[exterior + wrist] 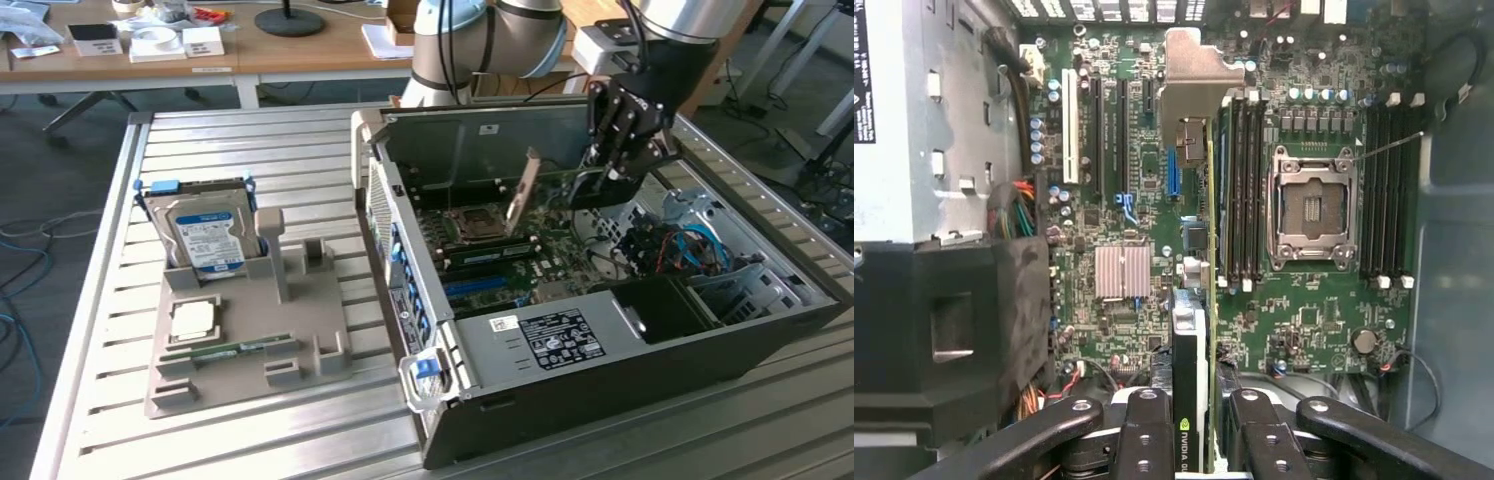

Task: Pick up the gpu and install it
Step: 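Insert the gpu into the slot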

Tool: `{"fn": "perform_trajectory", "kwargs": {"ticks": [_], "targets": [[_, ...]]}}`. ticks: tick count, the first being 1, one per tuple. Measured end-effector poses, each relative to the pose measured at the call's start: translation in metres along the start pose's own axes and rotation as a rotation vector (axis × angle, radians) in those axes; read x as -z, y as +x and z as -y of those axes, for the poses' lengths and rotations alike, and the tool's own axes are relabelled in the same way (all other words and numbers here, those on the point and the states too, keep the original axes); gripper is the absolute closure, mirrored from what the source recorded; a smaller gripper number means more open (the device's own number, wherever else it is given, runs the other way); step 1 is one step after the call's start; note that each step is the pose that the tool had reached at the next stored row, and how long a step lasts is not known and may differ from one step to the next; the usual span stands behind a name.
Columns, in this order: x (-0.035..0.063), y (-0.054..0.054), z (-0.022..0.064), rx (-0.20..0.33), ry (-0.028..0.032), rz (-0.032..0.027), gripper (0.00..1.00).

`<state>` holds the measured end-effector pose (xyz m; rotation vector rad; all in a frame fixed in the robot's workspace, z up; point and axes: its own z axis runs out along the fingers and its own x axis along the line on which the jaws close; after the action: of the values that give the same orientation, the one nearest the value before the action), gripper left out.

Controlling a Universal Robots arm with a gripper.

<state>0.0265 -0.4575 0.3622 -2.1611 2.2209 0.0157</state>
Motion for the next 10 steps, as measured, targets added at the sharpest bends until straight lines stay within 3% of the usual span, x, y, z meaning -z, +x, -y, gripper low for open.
{"fn": "perform_trajectory", "kwargs": {"ticks": [10], "targets": [[-0.0068,0.000,-0.0115,-0.058,0.0022,-0.0013,0.73]]}}
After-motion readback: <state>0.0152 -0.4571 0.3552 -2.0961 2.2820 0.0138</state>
